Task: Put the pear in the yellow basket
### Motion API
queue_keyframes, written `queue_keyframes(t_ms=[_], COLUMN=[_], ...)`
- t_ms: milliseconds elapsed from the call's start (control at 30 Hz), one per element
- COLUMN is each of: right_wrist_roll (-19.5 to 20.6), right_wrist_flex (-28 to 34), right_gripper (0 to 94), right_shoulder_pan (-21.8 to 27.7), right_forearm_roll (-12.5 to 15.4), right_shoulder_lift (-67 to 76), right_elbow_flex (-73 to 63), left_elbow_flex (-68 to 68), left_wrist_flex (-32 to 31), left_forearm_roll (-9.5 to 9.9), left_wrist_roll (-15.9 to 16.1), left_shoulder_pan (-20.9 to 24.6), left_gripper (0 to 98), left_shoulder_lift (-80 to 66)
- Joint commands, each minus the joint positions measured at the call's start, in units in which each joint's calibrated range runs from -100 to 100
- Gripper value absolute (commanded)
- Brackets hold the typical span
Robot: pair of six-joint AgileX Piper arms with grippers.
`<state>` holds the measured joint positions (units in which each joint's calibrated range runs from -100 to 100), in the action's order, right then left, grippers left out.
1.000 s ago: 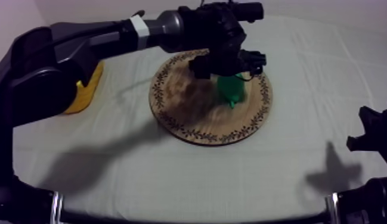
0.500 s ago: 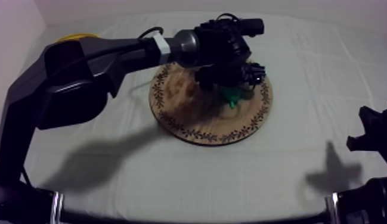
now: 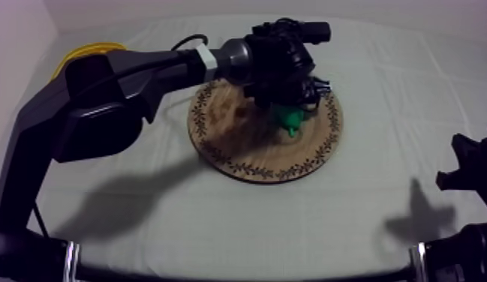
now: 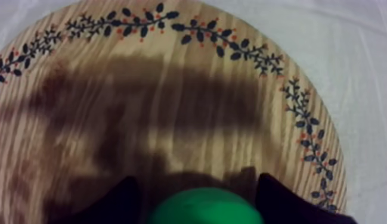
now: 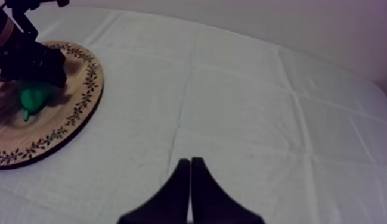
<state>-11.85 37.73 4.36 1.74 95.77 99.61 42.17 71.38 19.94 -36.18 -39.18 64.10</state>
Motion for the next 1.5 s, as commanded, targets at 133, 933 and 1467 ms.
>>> queue_keyframes(t_ms=[133,933,1467], right_wrist_roll=[0.02,0.01,0.05], right_wrist_flex=[0.01,0.01,0.01], right_gripper=[0.5,0.5,0.5], right_shoulder_pan=[0.0,0.0,0.0], right_forearm_roll=[-0.01,-0.01,-0.01], right_shoulder_lift=[-0.01,-0.01,-0.01], right_elbow_flex=[0.05,0.05,0.05], left_elbow_flex=[-1.98,-24.85,-51.67], left_wrist_flex=[-0.73,-2.4,-4.79], left_forearm_roll=[0.64,-0.24,-1.92], left_wrist_roll=[0.22,3.49,14.06], left_shoulder_pan=[-0.44,4.06,16.14], left_gripper=[51.2,42.1,48.2], left_shoulder_lift=[-1.25,-35.12,-65.64])
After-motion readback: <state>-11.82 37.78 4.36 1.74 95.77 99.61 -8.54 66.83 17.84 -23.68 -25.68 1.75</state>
